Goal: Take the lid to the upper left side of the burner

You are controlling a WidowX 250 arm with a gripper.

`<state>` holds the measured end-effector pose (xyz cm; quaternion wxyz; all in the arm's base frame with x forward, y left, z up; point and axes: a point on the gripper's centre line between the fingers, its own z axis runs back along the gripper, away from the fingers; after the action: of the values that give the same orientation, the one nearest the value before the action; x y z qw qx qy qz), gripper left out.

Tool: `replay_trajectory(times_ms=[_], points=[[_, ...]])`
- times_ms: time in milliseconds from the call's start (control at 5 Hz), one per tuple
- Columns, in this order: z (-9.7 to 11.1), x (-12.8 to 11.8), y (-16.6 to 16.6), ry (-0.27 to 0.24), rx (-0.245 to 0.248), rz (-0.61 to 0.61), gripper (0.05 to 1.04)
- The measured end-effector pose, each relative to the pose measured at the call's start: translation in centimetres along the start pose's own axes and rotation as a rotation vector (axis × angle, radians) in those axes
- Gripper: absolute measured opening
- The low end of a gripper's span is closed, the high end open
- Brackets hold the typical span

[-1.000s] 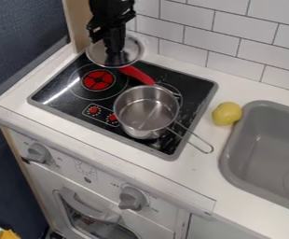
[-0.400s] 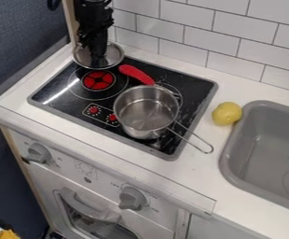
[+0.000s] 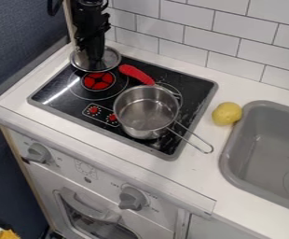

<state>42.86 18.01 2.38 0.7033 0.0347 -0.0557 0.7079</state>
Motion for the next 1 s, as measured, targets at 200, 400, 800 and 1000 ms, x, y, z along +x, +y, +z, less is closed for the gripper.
replay_trajectory(times_ms=[200,400,800,1000], points=[[-0.4,-0.3,0.2,0.012,0.002,0.002,0.23],[-0.4,-0.4,0.5,0.019,0.005,0.002,0.48],[0.9,-0.4,0.4,0.022,-0.021,0.017,0.997],[4.7,0.0,0.5,-0.01,-0.098,0.035,1.004]])
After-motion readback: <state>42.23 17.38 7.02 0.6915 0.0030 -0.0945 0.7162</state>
